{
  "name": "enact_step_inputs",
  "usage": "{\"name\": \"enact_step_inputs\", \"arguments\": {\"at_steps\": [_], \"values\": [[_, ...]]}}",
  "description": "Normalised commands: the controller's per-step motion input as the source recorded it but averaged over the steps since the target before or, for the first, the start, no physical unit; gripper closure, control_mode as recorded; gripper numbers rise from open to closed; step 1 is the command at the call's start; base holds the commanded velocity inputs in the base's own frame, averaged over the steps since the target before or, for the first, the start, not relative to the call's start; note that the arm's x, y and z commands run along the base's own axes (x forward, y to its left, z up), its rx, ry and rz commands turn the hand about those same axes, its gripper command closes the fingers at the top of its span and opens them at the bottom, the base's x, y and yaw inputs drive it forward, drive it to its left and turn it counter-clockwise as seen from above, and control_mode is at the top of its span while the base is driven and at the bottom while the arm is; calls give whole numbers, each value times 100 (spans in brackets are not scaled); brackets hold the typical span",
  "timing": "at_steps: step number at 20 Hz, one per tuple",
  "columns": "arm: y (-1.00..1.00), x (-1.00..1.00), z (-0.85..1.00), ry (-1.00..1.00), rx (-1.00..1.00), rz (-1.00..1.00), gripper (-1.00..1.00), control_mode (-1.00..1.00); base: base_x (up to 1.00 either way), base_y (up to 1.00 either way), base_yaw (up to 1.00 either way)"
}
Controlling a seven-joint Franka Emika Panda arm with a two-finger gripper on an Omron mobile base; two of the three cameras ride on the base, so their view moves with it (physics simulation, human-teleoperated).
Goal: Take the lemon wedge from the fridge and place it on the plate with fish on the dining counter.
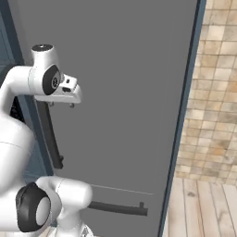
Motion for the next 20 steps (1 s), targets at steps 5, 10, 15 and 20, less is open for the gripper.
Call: {"name": "enact_step_inputs", "arguments": {"at_steps": [5, 10, 15, 20], "values": [[0, 0, 0, 0, 0, 0, -100, 100, -74, 34, 0], [0, 0, 0, 0, 0, 0, -100, 100, -46, 38, 0], [0, 0, 0, 0, 0, 0, -100, 100, -35, 24, 0], [0, 0, 0, 0, 0, 0, -100, 100, -59, 14, 0]]}}
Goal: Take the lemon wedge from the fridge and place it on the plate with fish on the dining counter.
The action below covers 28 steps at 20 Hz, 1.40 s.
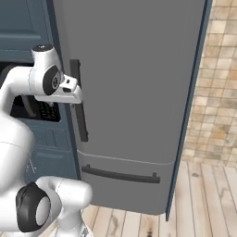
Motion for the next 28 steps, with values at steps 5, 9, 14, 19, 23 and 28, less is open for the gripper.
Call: {"name": "enact_step_inputs", "arguments": {"at_steps": [5, 9, 14, 19, 23, 28], "values": [[0, 0, 0, 0, 0, 0, -100, 100, -61, 12, 0], [0, 0, 0, 0, 0, 0, -100, 100, -31, 7, 0], [0, -1, 0, 0, 1, 0, -100, -100, 0, 0, 0], [0, 0, 0, -3, 0, 0, -100, -100, 0, 0, 0], [9, 48, 0, -17, 0, 0, -100, -100, 0, 0, 0], [20, 100, 0, -10, 0, -2, -100, -100, 0, 0, 0]]}}
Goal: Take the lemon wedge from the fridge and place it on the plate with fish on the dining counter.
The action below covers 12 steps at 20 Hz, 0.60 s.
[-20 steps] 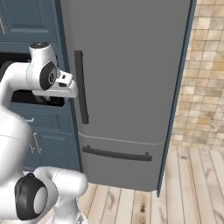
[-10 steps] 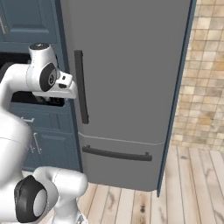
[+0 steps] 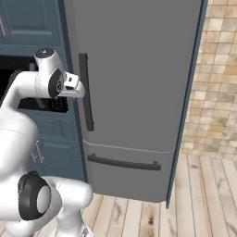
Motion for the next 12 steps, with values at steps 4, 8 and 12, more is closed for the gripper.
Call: {"name": "enact_step_inputs", "arguments": {"at_steps": [4, 8, 12], "values": [[0, 96, -6, -6, 4, -4, -100, -100, 0, 0, 0], [-1, 83, -12, 0, -2, -5, -100, -100, 0, 0, 0], [4, 95, -30, 0, -4, -2, -100, -100, 0, 0, 0]]}}
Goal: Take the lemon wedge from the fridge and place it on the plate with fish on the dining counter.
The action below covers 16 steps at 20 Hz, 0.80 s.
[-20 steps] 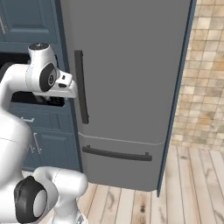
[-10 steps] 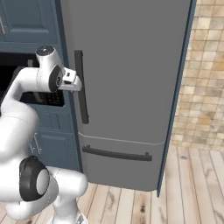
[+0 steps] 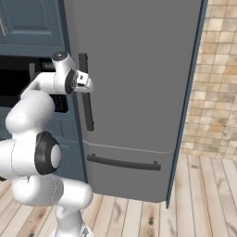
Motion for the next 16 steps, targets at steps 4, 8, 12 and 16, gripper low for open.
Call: {"name": "enact_step_inputs", "arguments": {"at_steps": [4, 8, 12, 16], "values": [[17, 100, -36, 0, 0, -1, -100, -100, 0, 0, 0], [14, 91, -32, 0, 0, 0, -100, -100, 0, 0, 0], [8, 68, -22, -1, 0, 0, -100, -100, 0, 0, 0], [14, 63, -15, -1, 2, 0, -100, -100, 0, 0, 0]]}}
